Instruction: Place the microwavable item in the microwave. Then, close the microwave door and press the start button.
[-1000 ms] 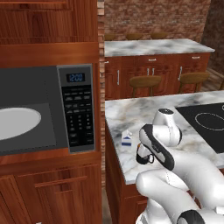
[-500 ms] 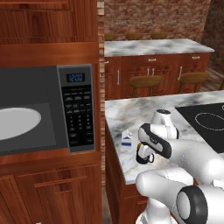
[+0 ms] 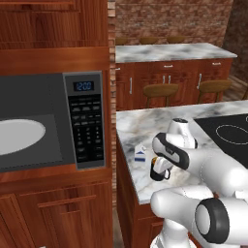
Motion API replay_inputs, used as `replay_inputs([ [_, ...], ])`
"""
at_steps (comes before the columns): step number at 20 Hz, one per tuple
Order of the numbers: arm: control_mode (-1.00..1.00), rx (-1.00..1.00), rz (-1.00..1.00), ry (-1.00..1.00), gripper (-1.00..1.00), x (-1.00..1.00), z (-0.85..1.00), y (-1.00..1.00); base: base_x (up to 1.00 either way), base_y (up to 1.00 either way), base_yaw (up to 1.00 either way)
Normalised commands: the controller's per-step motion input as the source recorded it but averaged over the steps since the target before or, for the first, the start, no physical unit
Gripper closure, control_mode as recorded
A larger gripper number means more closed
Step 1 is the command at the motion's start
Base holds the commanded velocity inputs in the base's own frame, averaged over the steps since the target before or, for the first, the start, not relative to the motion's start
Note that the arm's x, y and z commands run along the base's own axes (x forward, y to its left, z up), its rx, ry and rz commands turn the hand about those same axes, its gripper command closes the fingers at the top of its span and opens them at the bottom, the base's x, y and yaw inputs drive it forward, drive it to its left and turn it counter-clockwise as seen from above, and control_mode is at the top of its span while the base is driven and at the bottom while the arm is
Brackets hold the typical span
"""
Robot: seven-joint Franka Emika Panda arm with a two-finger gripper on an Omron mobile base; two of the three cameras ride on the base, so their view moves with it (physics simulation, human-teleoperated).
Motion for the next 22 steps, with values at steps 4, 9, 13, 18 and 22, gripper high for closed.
replay_inputs([
  [4, -1.0, 0.0, 0.06, 0.0, 1.0, -0.11, -0.09, 0.09, 0.0, 0.0, 0.0],
  [9, -1.0, 0.0, 0.09, -0.04, 1.0, -0.11, -0.01, 0.08, 0.0, 0.0, 0.0],
  [13, -1.0, 0.0, 0.07, -0.06, 1.0, -0.19, 0.08, 0.0, 0.0, 0.0, 0.0],
  [18, -1.0, -0.03, 0.02, -0.15, 1.0, -0.47, 0.53, -0.05, 0.0, 0.0, 0.0],
  [22, -1.0, -0.03, 0.0, -0.16, 1.0, -0.48, 0.82, -0.26, 0.0, 0.0, 0.0],
])
